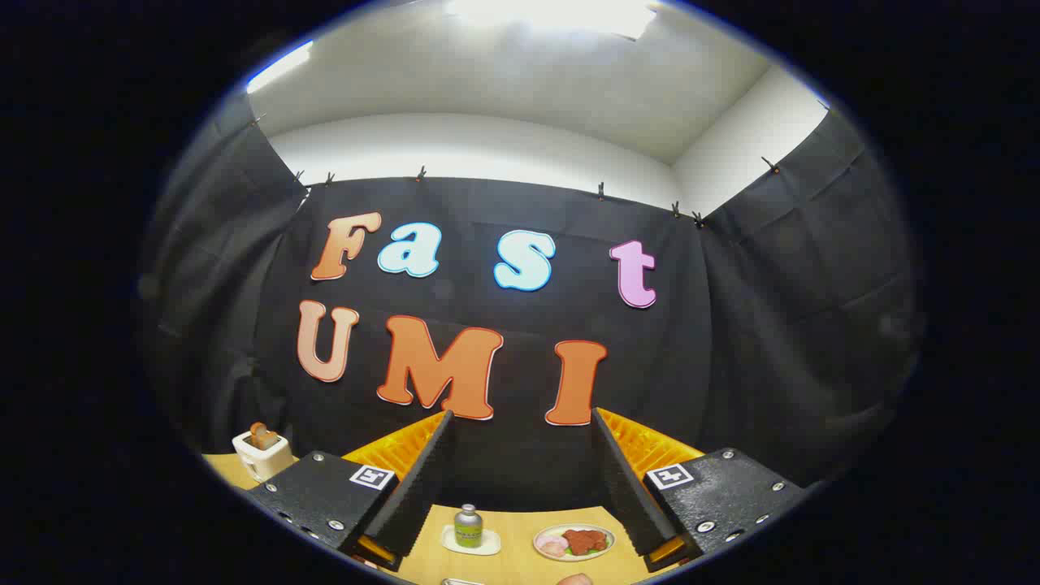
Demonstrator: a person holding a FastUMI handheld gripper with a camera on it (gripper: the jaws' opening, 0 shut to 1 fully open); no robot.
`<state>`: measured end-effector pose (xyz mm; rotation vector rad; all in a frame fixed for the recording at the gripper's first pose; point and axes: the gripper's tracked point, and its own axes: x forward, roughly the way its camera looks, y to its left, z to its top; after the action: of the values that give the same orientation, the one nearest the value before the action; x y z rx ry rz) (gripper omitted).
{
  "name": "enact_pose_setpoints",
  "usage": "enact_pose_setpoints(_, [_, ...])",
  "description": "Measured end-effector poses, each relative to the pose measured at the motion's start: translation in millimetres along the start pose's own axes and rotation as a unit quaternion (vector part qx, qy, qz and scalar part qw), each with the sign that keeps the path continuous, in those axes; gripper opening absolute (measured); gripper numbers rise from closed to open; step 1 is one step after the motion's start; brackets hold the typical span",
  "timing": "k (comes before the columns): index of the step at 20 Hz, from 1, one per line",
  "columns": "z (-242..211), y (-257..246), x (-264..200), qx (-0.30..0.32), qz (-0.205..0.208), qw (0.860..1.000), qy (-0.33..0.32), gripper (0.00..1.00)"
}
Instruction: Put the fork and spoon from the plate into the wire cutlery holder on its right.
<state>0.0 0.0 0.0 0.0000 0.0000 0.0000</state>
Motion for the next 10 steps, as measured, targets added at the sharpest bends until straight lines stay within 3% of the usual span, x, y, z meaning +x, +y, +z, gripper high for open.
enact_pose_setpoints(10, [14, 46, -6, 0.013, 0.027, 1.0, -0.002, 0.96])
